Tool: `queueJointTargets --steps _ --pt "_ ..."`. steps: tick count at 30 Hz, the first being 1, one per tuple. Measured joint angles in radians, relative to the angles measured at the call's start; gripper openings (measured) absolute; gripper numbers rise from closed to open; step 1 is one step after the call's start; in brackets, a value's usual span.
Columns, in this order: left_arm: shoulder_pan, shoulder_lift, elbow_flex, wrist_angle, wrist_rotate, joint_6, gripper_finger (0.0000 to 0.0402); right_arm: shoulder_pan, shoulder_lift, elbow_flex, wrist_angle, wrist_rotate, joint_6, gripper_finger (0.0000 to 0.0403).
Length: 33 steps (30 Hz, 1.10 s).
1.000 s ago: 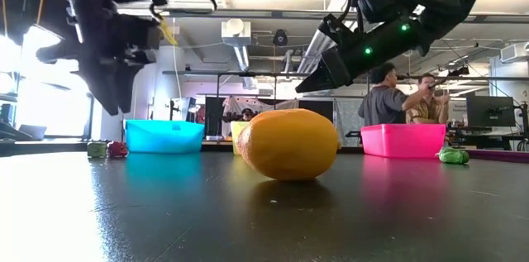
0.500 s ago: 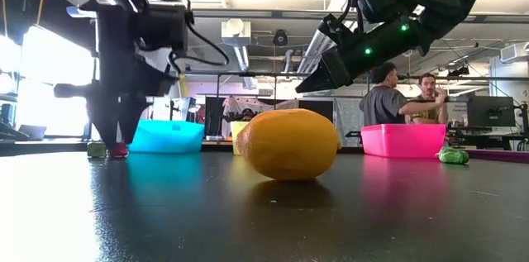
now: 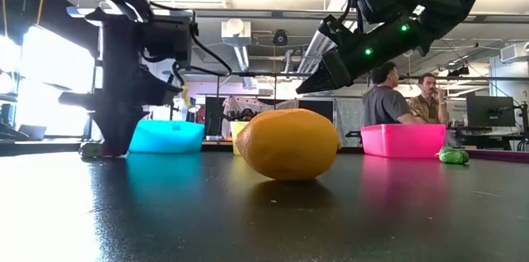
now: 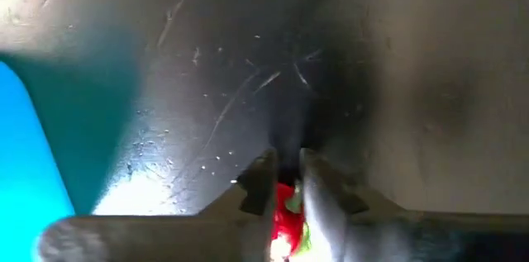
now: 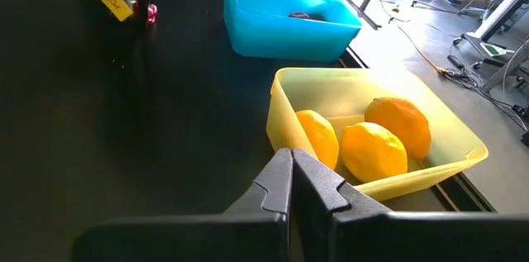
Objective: Sort produce into baskets
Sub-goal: Put the red bell pepper into the blue bin
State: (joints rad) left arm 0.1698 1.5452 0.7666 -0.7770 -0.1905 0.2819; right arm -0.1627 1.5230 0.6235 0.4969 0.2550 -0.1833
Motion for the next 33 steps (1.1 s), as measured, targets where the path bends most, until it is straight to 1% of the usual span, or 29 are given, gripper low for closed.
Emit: queueJointTargets --steps 2,3,8,11,13,16,21,25,29,33 --pt "0.008 -0.002 0.0 0.002 -0.008 0.0 0.0012 0.0 0.0 0.0 0.0 0.0 0.0 0.0" --pt "0.011 -0.006 0.0 0.002 -0.016 0.0 0.0007 0.0 0.0 0.0 0.0 0.0 0.0 0.0" --pt "0.026 -0.025 0.022 -0.017 -0.038 0.008 0.0002 0.0 0.0 0.0 -0.004 0.0 0.0 0.0" --pt "0.034 -0.045 0.055 -0.024 -0.081 0.008 0.0001 0.0 0.0 0.001 -0.008 0.0 0.0 0.0" --pt "0.047 -0.061 0.084 -0.025 -0.113 -0.006 0.0001 0.0 0.0 0.001 -0.01 0.0 0.001 0.0" --pt "0.083 -0.09 0.134 -0.016 -0.126 -0.048 0.0001 0.0 0.0 0.001 -0.014 0.0 0.002 0.0" --pt "0.188 -0.151 0.185 0.056 -0.128 -0.083 0.0001 0.0 0.0 0.001 -0.015 0.0 0.003 0.0" --pt "0.331 -0.164 0.188 0.171 -0.117 -0.064 0.0 0.0 0.0 0.001 -0.017 0.0 0.003 0.0" --pt "0.463 -0.113 0.188 0.281 -0.034 -0.042 0.0 0.0 0.0 0.001 -0.018 0.0 0.003 0.0" --pt "0.545 -0.048 0.188 0.352 -0.021 -0.018 0.0 0.0 0.0 0.001 -0.019 0.0 0.003 0.0"
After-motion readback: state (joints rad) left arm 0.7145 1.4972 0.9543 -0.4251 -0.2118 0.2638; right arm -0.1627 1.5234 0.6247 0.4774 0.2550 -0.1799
